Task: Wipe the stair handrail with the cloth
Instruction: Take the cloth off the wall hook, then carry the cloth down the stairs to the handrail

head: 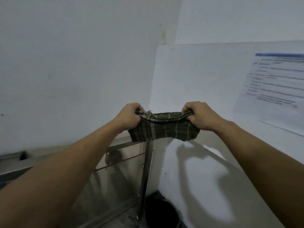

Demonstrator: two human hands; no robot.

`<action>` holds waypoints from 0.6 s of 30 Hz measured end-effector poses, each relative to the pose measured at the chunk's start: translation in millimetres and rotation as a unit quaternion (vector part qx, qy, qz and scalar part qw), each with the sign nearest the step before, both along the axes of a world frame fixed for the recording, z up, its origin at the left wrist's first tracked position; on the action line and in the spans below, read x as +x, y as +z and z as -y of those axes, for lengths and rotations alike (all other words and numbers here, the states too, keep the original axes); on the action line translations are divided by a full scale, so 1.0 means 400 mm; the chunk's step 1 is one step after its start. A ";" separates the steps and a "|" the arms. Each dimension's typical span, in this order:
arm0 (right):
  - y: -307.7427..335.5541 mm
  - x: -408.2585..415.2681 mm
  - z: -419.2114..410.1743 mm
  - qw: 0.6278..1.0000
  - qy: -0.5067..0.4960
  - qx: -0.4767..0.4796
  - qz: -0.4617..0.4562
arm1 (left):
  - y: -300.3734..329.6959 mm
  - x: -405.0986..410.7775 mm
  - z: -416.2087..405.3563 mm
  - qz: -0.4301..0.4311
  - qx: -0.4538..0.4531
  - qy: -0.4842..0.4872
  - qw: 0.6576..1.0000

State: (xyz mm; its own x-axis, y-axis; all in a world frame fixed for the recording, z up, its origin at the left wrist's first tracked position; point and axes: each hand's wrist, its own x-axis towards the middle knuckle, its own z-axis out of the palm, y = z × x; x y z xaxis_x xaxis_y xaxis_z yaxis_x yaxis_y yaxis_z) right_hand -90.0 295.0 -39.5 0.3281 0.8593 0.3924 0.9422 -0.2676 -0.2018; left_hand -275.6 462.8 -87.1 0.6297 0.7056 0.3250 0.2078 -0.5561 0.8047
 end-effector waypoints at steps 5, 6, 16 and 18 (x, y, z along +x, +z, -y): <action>-0.091 -0.135 -0.298 0.993 0.107 -0.044 -0.024 | -0.092 -0.243 -0.177 -0.025 -0.007 0.108 0.994; -0.106 -0.166 -0.353 0.989 0.134 -0.061 -0.026 | -0.108 -0.294 -0.204 -0.031 -0.011 0.129 0.991; -0.219 -0.548 -0.823 0.891 0.408 -0.195 -0.049 | -0.208 -0.749 -0.290 -0.070 -0.055 0.378 0.922; -0.231 -0.643 -0.884 0.860 0.466 -0.202 -0.051 | -0.216 -0.831 -0.270 -0.074 -0.071 0.440 0.892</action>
State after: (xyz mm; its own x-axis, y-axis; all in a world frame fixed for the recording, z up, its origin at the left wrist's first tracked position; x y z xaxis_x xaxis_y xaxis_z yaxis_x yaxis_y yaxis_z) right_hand -347.4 648.6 -132.0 -0.5612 0.8276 0.0098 0.7688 0.5257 -0.3640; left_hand -607.9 570.7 -173.6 -0.1601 0.9754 0.1518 0.6242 -0.0191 0.7811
